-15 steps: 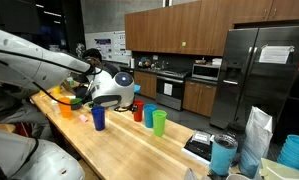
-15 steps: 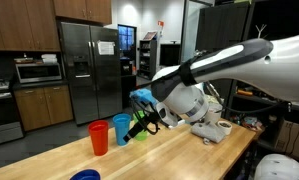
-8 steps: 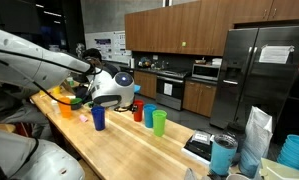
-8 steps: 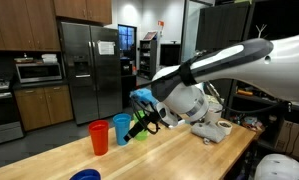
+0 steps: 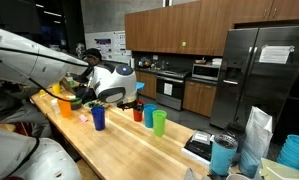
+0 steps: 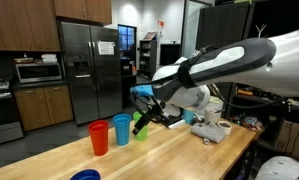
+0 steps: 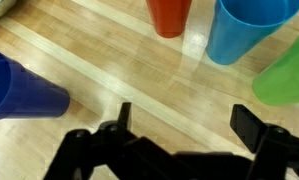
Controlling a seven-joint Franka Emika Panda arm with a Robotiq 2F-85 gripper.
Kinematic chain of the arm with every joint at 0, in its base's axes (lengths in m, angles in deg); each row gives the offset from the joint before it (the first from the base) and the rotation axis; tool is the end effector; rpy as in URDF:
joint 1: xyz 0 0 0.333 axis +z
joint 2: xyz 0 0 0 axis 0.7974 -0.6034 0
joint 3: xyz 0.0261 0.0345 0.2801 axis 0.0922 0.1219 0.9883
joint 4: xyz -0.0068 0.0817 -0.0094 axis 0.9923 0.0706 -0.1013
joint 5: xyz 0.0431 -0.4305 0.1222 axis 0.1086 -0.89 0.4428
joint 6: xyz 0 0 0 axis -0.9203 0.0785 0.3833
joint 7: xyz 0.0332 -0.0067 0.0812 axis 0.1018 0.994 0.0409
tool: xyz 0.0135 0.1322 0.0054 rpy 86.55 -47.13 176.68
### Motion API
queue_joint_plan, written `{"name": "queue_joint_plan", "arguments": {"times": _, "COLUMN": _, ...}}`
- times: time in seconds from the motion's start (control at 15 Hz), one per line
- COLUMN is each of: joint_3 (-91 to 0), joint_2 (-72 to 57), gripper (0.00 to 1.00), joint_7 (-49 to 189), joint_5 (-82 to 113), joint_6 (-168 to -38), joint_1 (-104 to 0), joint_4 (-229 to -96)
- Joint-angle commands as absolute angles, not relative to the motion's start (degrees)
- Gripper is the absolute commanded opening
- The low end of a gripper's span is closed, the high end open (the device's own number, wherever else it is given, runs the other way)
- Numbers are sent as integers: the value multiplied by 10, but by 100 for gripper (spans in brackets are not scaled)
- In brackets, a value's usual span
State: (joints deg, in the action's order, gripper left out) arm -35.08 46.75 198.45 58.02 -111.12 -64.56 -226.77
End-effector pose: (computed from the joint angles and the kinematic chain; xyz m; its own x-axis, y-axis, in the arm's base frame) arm 0.4518 -0.0413 0.3816 -0.8152 -0.1709 -0.5534 -0.2926 0.9461 0.1388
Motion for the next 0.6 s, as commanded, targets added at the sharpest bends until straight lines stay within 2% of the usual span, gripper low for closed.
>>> {"name": "queue_joint_plan", "arguments": {"times": 0.0, "joint_3": -353, "joint_2": 485, "gripper": 100, "joint_7": 2056, "joint_5": 510, "joint_6": -1070, "joint_1": -664, "joint_4": -2256}}
{"name": "queue_joint_plan", "arguments": {"times": 0.53, "joint_3": -369, "joint_2": 491, "gripper": 100, "joint_7": 2032, "joint_5": 416, "joint_6": -1081, "joint_1": -641, "joint_4": -2242}}
